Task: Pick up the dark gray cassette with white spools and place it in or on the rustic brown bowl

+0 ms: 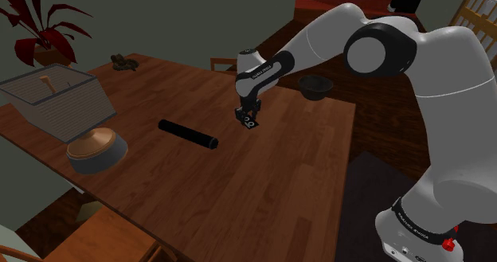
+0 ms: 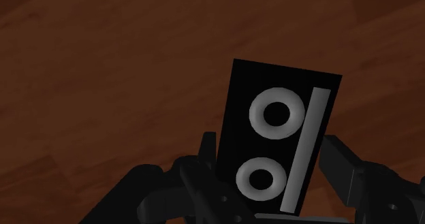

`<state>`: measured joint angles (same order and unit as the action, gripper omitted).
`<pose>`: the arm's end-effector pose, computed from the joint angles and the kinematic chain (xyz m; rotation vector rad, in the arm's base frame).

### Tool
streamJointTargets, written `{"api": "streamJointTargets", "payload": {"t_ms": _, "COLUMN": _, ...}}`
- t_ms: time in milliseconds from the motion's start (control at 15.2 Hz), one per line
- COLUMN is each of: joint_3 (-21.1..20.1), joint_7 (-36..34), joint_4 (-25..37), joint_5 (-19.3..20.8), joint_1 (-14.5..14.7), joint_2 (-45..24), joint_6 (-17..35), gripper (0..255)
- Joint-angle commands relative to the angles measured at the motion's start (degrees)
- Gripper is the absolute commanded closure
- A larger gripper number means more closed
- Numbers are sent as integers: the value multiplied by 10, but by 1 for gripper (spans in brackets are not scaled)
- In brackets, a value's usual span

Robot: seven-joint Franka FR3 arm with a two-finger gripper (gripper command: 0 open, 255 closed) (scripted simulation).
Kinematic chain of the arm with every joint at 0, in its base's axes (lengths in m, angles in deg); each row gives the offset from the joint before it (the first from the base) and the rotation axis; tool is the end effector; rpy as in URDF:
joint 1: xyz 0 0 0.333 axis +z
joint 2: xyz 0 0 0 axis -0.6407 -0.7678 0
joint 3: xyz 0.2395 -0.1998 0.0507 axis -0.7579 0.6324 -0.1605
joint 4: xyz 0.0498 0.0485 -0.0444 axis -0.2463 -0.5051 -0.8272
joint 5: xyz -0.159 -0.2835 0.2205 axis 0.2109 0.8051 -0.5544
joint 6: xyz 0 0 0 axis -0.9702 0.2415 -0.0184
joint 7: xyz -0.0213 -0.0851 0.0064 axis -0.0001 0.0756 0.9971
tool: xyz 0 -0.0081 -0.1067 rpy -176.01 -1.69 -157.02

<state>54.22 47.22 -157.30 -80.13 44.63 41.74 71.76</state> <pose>0.6852 0.0855 0.2223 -3.1403 -0.0740 -0.0007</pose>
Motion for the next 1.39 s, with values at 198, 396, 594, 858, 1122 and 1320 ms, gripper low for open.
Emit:
{"api": "streamJointTargets", "payload": {"t_ms": 198, "joint_3": 0, "joint_7": 0, "joint_4": 1, "joint_5": 0, "joint_1": 0, "joint_2": -2, "joint_6": 0, "gripper": 255}}
{"api": "streamJointTargets", "payload": {"t_ms": 396, "joint_3": -1, "joint_7": 1, "joint_4": -2, "joint_5": -1, "joint_1": 0, "joint_2": 10, "joint_6": -10, "gripper": 255}}
{"api": "streamJointTargets", "payload": {"t_ms": 594, "joint_3": -1, "joint_7": 1, "joint_4": -1, "joint_5": -1, "joint_1": -1, "joint_2": 24, "joint_6": -25, "gripper": 255}}
{"api": "streamJointTargets", "payload": {"t_ms": 858, "joint_3": -2, "joint_7": 2, "joint_4": 2, "joint_5": -3, "joint_1": -1, "joint_2": 42, "joint_6": -47, "gripper": 255}}
{"api": "streamJointTargets", "payload": {"t_ms": 1122, "joint_3": -3, "joint_7": 2, "joint_4": 8, "joint_5": -4, "joint_1": -2, "joint_2": 59, "joint_6": -69, "gripper": 255}}
{"api": "streamJointTargets", "payload": {"t_ms": 1320, "joint_3": -3, "joint_7": 3, "joint_4": 13, "joint_5": -4, "joint_1": -2, "joint_2": 71, "joint_6": -86, "gripper": 255}}
